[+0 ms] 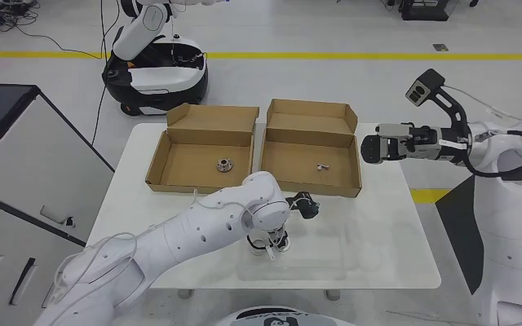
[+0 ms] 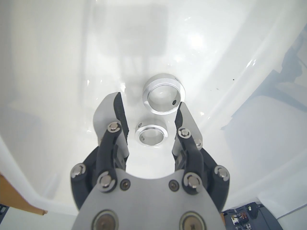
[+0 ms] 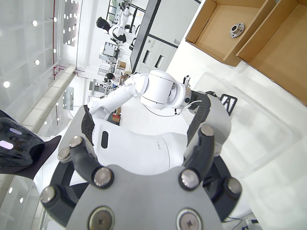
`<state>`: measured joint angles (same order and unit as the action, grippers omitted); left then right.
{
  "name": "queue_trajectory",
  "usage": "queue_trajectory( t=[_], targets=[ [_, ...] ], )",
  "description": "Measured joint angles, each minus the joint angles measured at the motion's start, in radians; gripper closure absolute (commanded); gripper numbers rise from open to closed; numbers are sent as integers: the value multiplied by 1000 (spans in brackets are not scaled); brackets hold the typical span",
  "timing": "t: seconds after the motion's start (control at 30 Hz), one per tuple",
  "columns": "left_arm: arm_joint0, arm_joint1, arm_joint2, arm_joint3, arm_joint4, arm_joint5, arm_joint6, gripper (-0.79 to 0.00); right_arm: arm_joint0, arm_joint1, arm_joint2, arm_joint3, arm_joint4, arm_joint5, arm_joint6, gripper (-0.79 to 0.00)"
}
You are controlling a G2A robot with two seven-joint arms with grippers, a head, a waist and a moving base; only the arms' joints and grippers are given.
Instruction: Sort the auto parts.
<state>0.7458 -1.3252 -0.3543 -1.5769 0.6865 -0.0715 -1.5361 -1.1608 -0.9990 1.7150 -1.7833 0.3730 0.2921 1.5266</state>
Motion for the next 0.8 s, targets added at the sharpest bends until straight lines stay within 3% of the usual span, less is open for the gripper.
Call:
queue_trajectory(
  t=[0.13, 0.43, 0.8],
  targets=[
    [-6, -7, 14, 9, 7, 7, 0, -397, 0, 0, 0, 0, 0, 0, 0, -785],
    [-18, -25, 30, 28, -4, 8, 1, -329, 0, 0, 0, 0, 0, 0, 0, -785],
    [-17, -29, 2, 22, -19, 5, 7, -311, 0, 0, 0, 0, 0, 0, 0, -785]
  ],
)
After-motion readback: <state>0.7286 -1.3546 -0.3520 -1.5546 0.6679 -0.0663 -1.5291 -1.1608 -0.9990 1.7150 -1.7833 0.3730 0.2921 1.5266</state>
